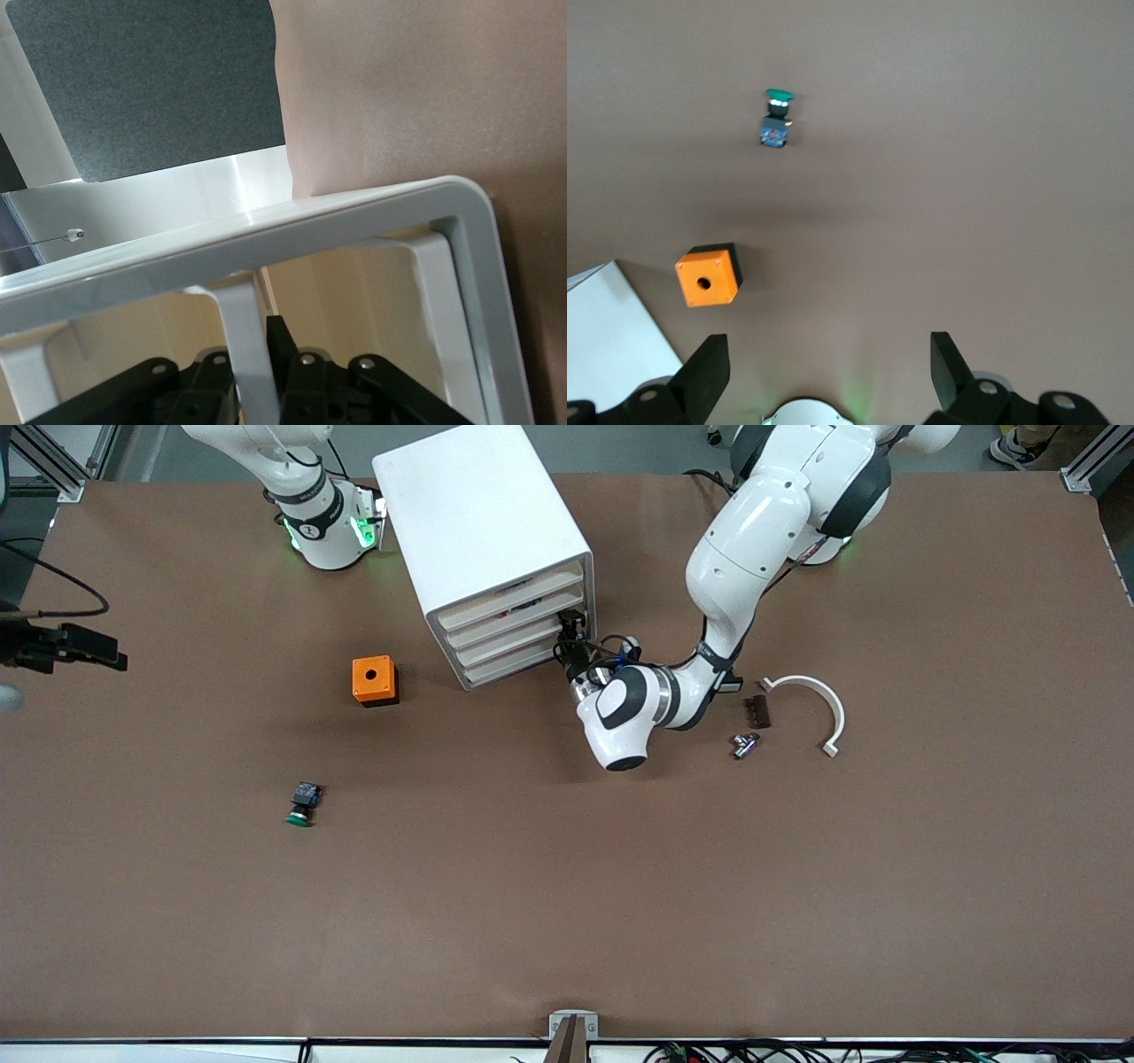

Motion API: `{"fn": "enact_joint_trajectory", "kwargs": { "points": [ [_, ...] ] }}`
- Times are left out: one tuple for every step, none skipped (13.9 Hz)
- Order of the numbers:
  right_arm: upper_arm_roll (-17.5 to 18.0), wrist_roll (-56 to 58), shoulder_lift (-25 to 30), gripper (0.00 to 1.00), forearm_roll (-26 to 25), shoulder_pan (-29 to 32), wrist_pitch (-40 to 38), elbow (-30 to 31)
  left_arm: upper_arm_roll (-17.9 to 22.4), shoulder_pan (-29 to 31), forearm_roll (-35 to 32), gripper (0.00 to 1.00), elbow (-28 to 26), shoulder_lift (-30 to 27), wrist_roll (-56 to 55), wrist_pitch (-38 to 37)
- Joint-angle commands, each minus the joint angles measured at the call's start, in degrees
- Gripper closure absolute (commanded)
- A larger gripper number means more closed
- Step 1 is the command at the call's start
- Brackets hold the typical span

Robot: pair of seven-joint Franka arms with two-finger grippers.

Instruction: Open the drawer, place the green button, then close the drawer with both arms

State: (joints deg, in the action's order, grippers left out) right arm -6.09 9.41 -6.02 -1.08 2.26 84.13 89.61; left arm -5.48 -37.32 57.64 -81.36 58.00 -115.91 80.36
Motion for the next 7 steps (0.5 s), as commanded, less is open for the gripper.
{"fn": "enact_joint_trajectory", "kwargs": {
  "points": [
    [0.4,1.0,-4.8,0.0,-0.4,1.5,0.9,-1.9,0.6,0.5,0.8,0.91,0.6,0.4,1.1,-0.9],
    [0.3,1.2,-8.6,0.0,-1.0,2.5,4.9,-2.2,0.9,0.7,0.8,0.91,0.7,0.5,1.0,-0.9],
    [0.3,1.6,-9.9,0.0,-0.8,3.5,7.7,-2.2,0.9,1.5,0.8,0.89,0.7,0.5,1.0,-0.9],
    [0.4,1.2,-10.1,0.0,-0.8,3.5,9.5,-1.7,0.9,1.7,0.8,0.89,0.7,0.5,1.0,-0.9],
    [0.4,0.4,-10.5,0.0,-0.2,3.3,10.7,-1.5,0.9,2.3,0.9,0.87,0.8,0.6,1.0,-0.8],
    [0.5,-1.9,-10.8,0.0,0.5,3.3,11.9,-0.8,0.9,3.0,0.9,0.87,0.8,0.6,1.0,-0.6],
    [0.5,-5.9,-11.1,0.0,2.6,3.3,14.5,1.2,0.9,3.3,0.9,0.86,0.8,0.6,1.0,-0.5]
  ]
}}
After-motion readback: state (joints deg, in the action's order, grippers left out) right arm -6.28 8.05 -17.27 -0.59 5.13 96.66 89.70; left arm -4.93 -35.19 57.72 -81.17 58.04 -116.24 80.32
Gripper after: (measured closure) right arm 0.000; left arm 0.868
